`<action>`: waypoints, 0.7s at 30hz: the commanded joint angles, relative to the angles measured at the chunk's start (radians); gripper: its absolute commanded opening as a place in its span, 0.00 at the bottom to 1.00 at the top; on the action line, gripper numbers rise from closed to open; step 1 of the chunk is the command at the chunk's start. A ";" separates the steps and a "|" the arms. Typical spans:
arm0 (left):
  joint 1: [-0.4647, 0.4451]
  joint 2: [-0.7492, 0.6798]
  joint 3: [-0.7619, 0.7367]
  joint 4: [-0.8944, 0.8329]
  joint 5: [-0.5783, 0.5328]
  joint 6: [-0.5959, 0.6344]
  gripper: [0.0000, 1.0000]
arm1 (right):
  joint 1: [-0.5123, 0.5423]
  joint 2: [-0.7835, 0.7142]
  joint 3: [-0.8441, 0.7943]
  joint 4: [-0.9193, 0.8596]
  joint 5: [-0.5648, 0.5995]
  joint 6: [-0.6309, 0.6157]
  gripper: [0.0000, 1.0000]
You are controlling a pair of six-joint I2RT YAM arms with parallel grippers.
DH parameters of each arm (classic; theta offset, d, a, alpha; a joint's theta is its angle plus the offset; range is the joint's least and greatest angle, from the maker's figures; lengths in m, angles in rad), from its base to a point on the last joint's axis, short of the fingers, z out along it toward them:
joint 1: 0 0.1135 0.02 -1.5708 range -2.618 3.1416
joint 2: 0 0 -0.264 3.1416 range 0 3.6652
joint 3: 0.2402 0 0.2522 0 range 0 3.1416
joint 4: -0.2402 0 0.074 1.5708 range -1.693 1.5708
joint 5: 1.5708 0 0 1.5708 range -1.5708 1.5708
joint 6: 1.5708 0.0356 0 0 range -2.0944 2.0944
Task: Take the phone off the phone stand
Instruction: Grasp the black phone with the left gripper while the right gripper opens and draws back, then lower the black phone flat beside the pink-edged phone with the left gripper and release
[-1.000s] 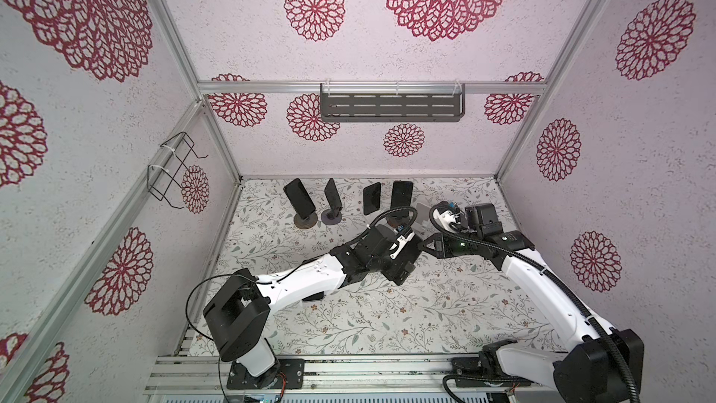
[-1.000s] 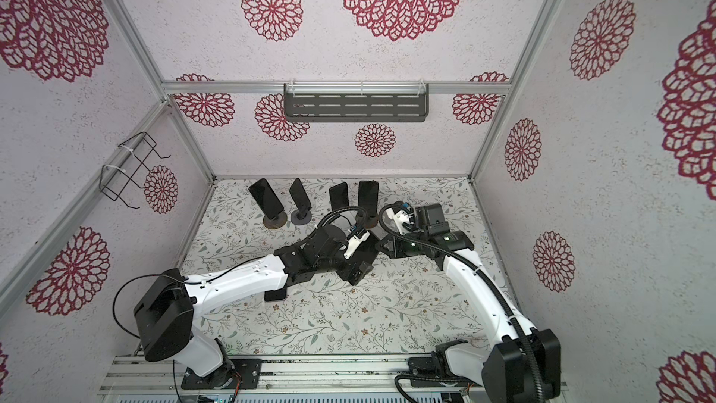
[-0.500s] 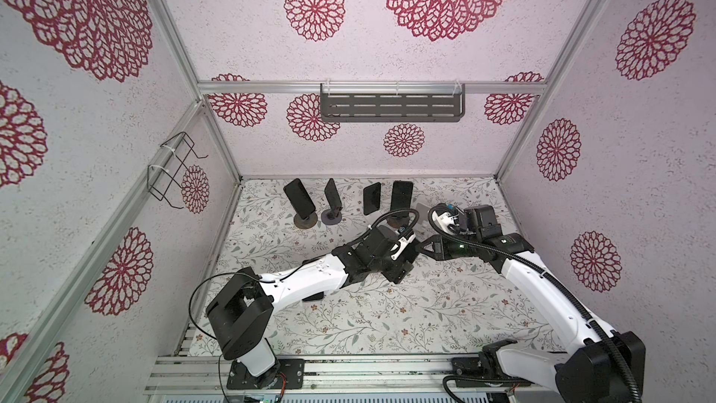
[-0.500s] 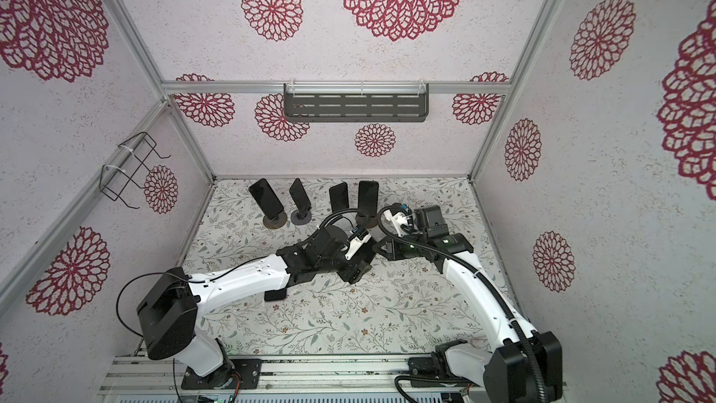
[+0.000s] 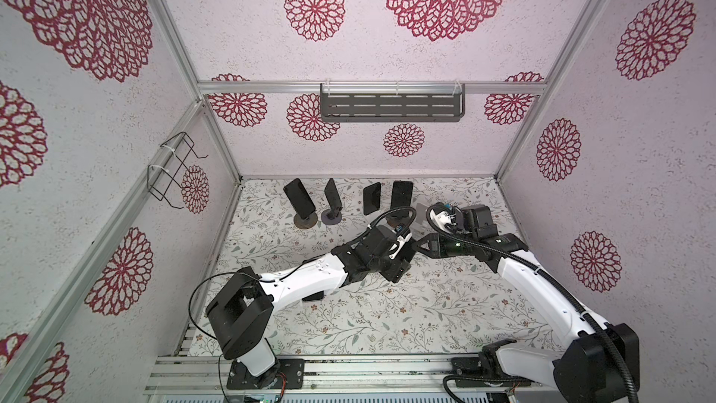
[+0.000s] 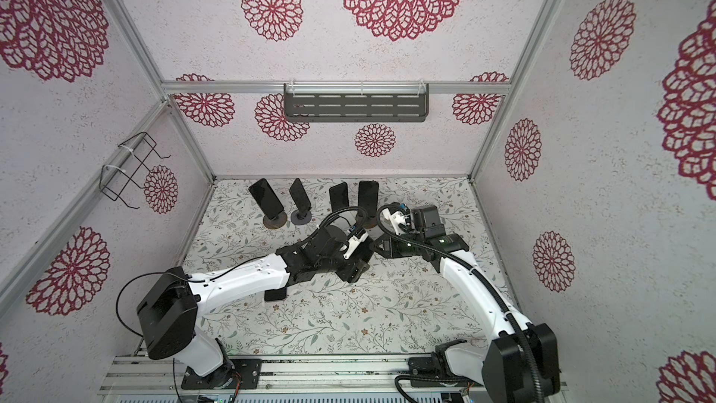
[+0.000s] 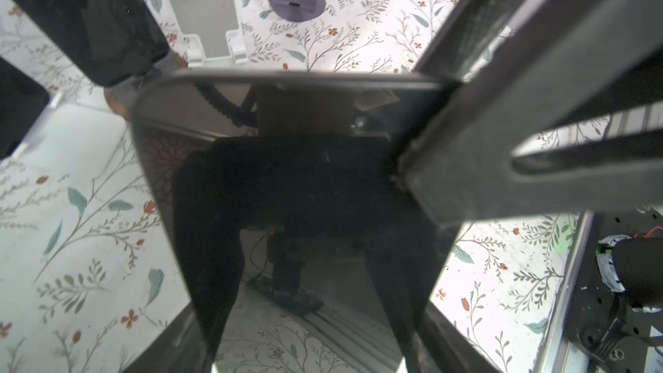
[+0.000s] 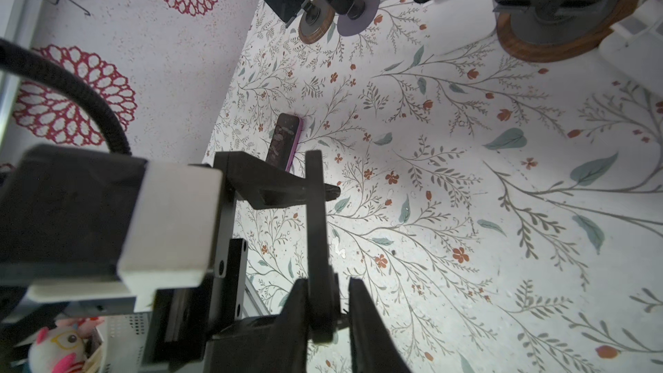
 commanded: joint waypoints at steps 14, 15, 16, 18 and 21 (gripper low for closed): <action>0.140 0.013 0.051 -0.448 -0.166 -0.568 0.22 | 0.005 0.010 -0.185 0.256 0.194 0.128 0.27; 0.160 0.017 0.048 -0.467 -0.162 -0.593 0.21 | 0.005 0.010 -0.198 0.271 0.194 0.130 0.27; 0.183 0.020 0.043 -0.480 -0.144 -0.616 0.20 | 0.005 0.011 -0.209 0.284 0.192 0.130 0.27; 0.209 0.023 0.025 -0.461 -0.116 -0.631 0.21 | 0.004 0.019 -0.222 0.300 0.194 0.132 0.27; 0.222 0.036 0.023 -0.458 -0.130 -0.637 0.23 | 0.006 0.026 -0.230 0.314 0.194 0.132 0.27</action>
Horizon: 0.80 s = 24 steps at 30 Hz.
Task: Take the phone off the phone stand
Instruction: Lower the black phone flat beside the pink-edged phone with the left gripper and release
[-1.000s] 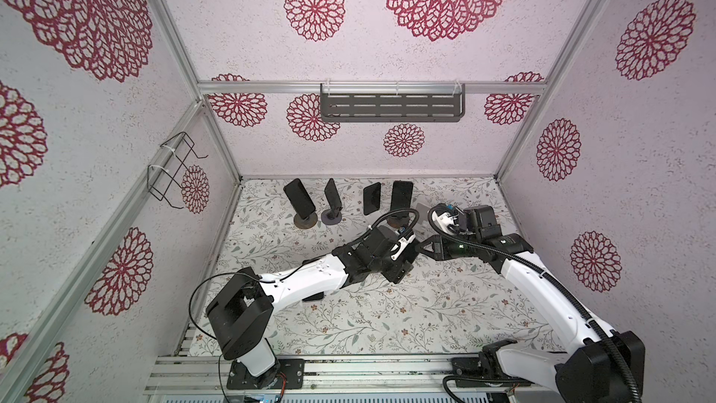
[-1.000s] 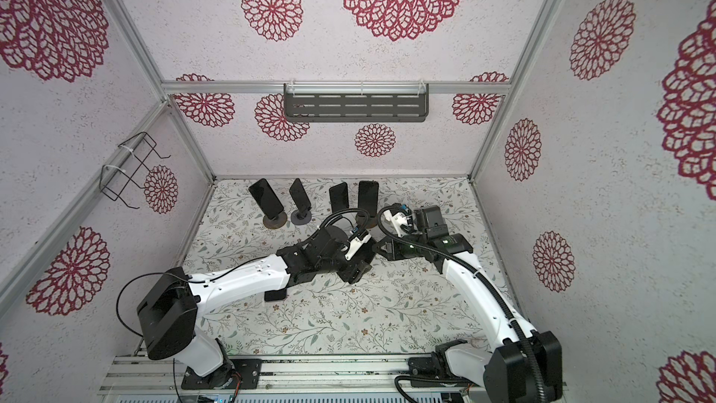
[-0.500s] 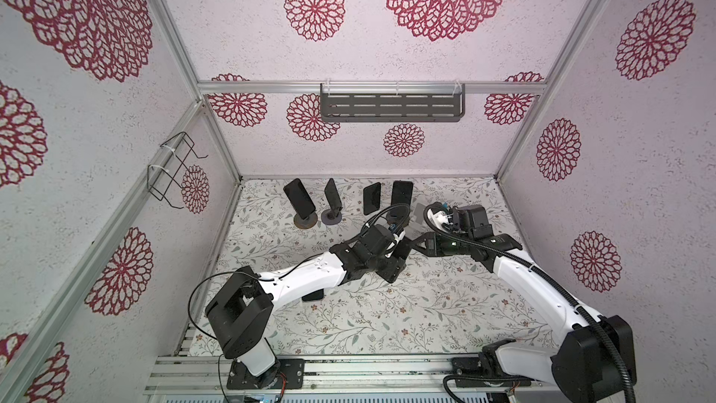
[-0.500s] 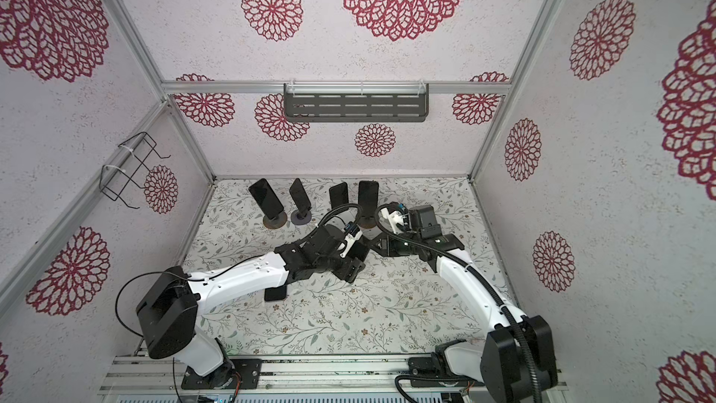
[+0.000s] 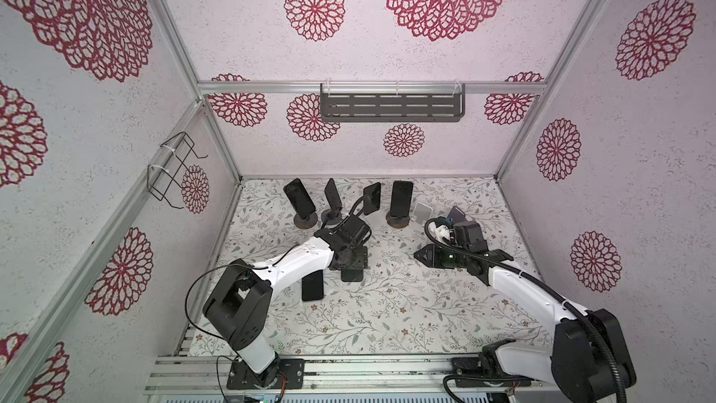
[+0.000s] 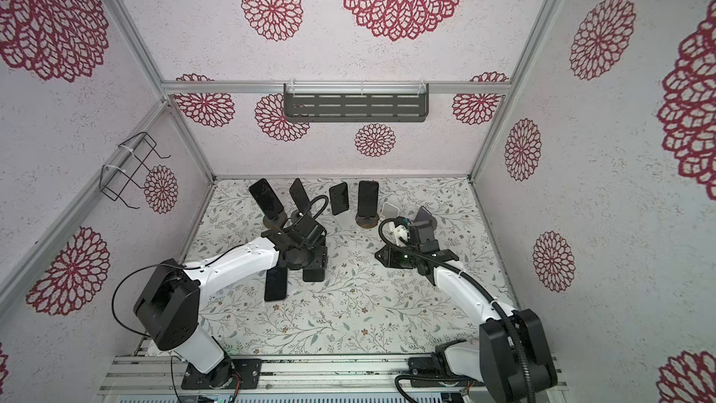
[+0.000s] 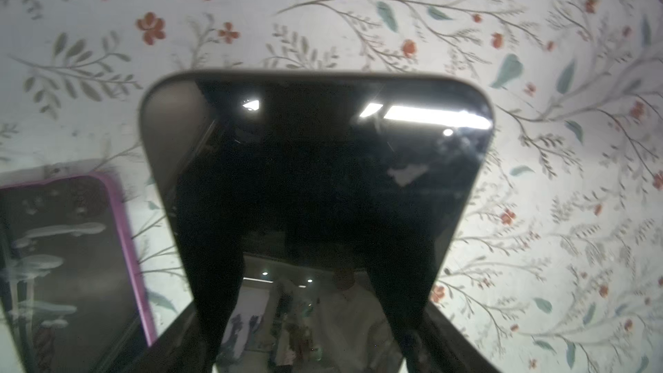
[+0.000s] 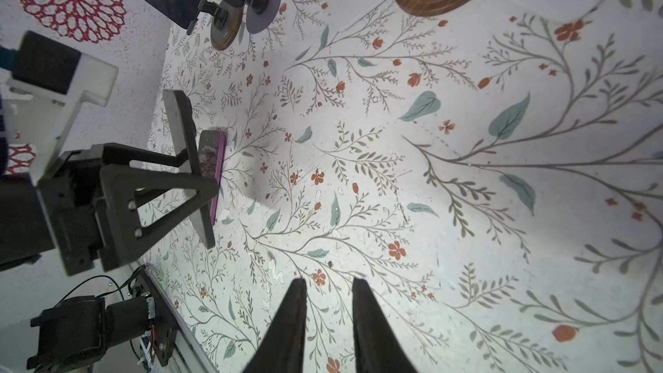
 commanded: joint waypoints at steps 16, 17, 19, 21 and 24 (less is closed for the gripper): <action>0.022 0.090 -0.056 -0.047 -0.022 -0.099 0.26 | -0.001 0.004 -0.020 0.077 -0.004 -0.029 0.27; 0.024 0.095 -0.058 -0.050 -0.023 -0.101 0.26 | -0.001 0.006 -0.018 0.077 -0.004 -0.030 0.27; 0.024 0.103 -0.062 -0.057 -0.025 -0.100 0.27 | -0.001 0.009 -0.019 0.079 -0.005 -0.029 0.27; 0.024 0.107 -0.065 -0.059 -0.030 -0.099 0.29 | -0.001 0.011 -0.021 0.080 -0.004 -0.030 0.27; 0.025 0.112 -0.073 -0.060 -0.035 -0.099 0.38 | -0.001 0.011 -0.025 0.079 -0.004 -0.029 0.28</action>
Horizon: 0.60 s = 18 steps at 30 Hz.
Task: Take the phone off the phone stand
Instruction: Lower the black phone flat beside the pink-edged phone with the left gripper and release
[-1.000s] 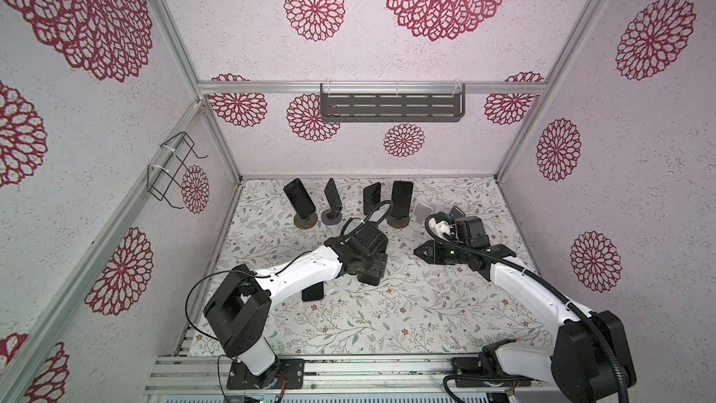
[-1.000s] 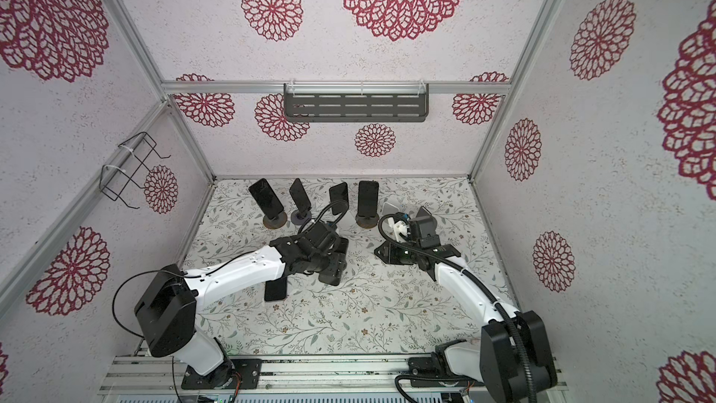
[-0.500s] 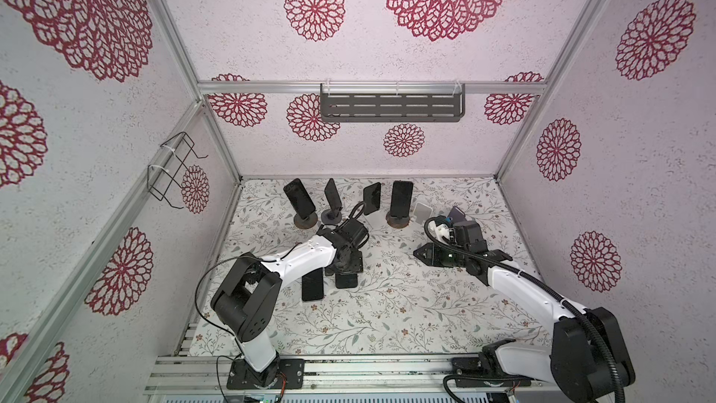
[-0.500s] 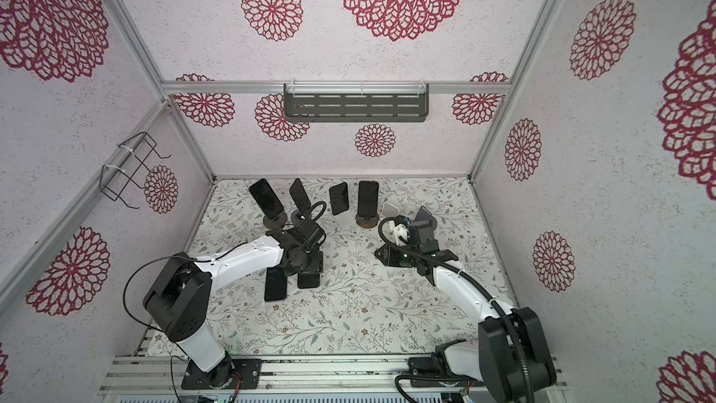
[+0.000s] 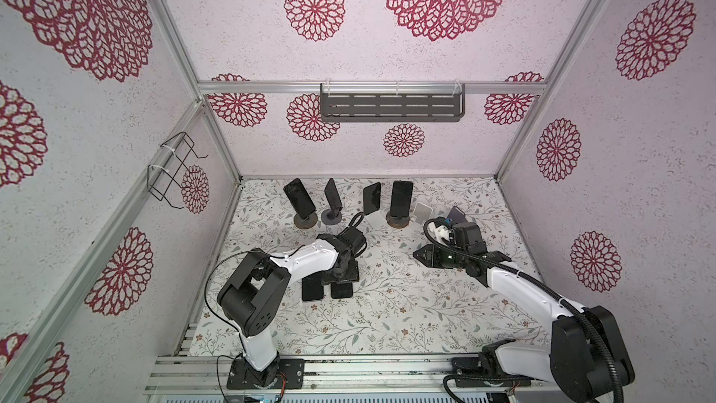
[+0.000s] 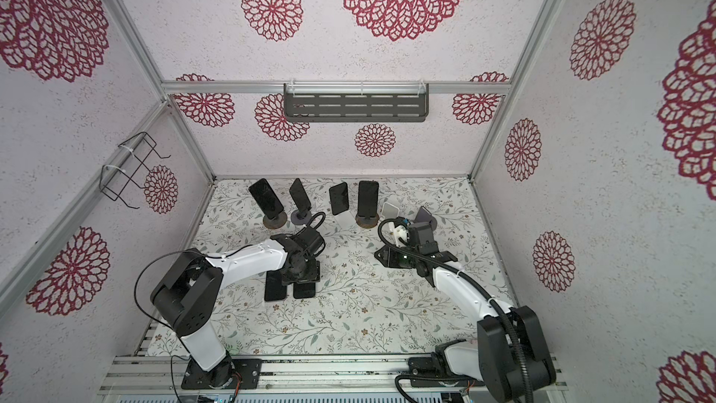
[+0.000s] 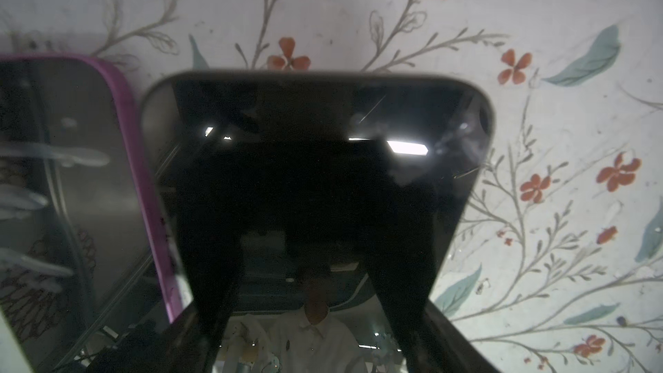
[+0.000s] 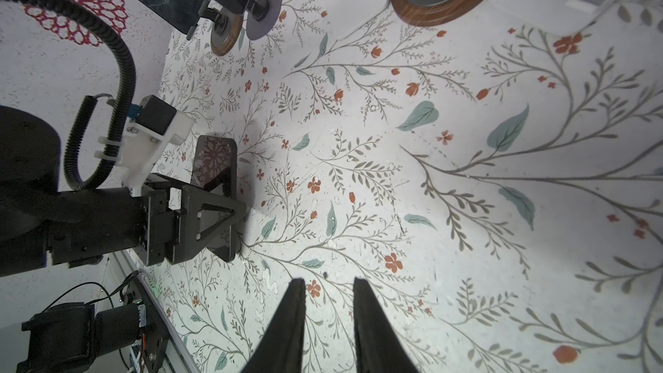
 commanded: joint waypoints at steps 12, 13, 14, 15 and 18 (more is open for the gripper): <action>0.009 0.016 -0.027 -0.012 -0.056 -0.018 0.74 | -0.001 0.000 -0.010 0.015 0.004 -0.026 0.28; 0.009 0.017 -0.029 -0.013 -0.058 -0.018 0.75 | -0.001 -0.001 -0.012 0.013 0.004 -0.028 0.28; 0.009 0.016 -0.028 -0.011 -0.058 -0.016 0.76 | -0.001 -0.001 -0.012 0.012 0.006 -0.028 0.28; 0.009 0.016 -0.028 -0.012 -0.056 -0.015 0.78 | -0.001 0.000 -0.014 0.012 0.008 -0.028 0.28; 0.007 0.017 -0.025 -0.012 -0.055 -0.013 0.82 | 0.000 0.000 -0.019 0.010 0.011 -0.025 0.28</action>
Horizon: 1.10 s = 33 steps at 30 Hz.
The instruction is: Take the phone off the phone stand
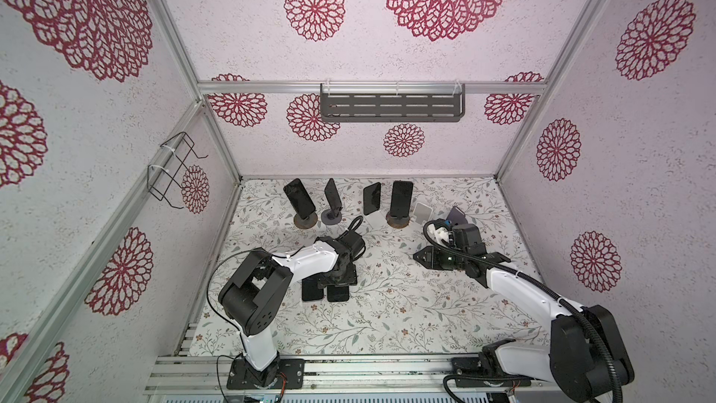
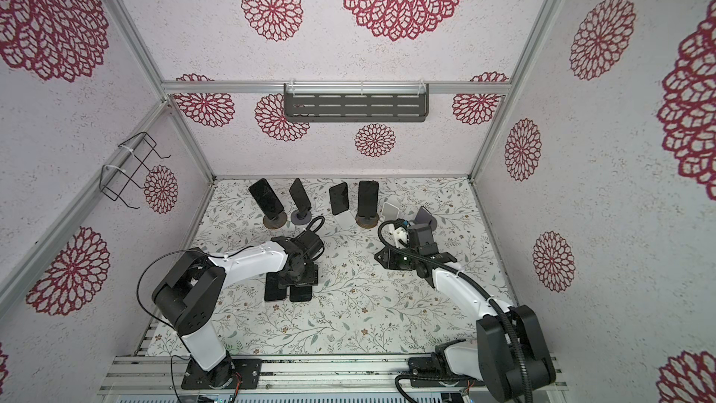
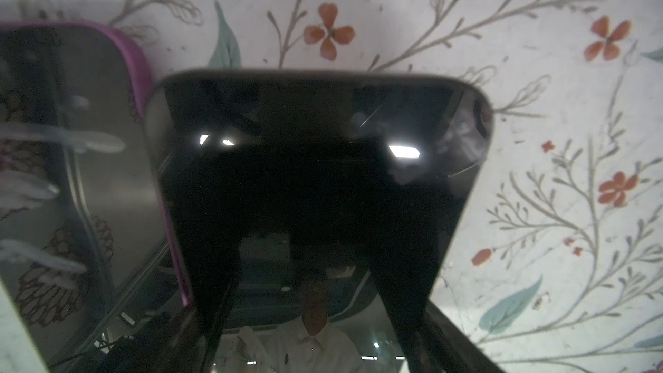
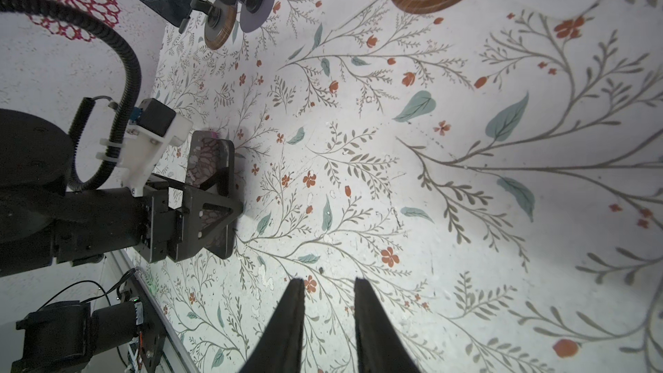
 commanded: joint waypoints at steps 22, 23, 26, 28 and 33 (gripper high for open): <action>0.177 -0.380 -0.087 0.001 0.033 0.094 0.91 | 0.390 0.188 -0.048 0.493 0.248 0.249 0.29; 0.222 -0.408 -0.114 0.017 0.059 0.102 0.91 | 0.423 0.200 -0.049 0.527 0.290 0.273 0.29; 0.377 -0.500 -0.208 0.096 0.184 0.111 0.97 | 0.527 0.252 -0.037 0.621 0.380 0.326 0.29; 0.460 -0.550 -0.243 0.124 0.243 0.115 0.99 | 0.577 0.297 -0.019 0.659 0.416 0.349 0.29; 0.542 -0.609 -0.243 0.105 0.246 0.139 0.98 | 0.623 0.413 0.008 0.732 0.422 0.393 0.31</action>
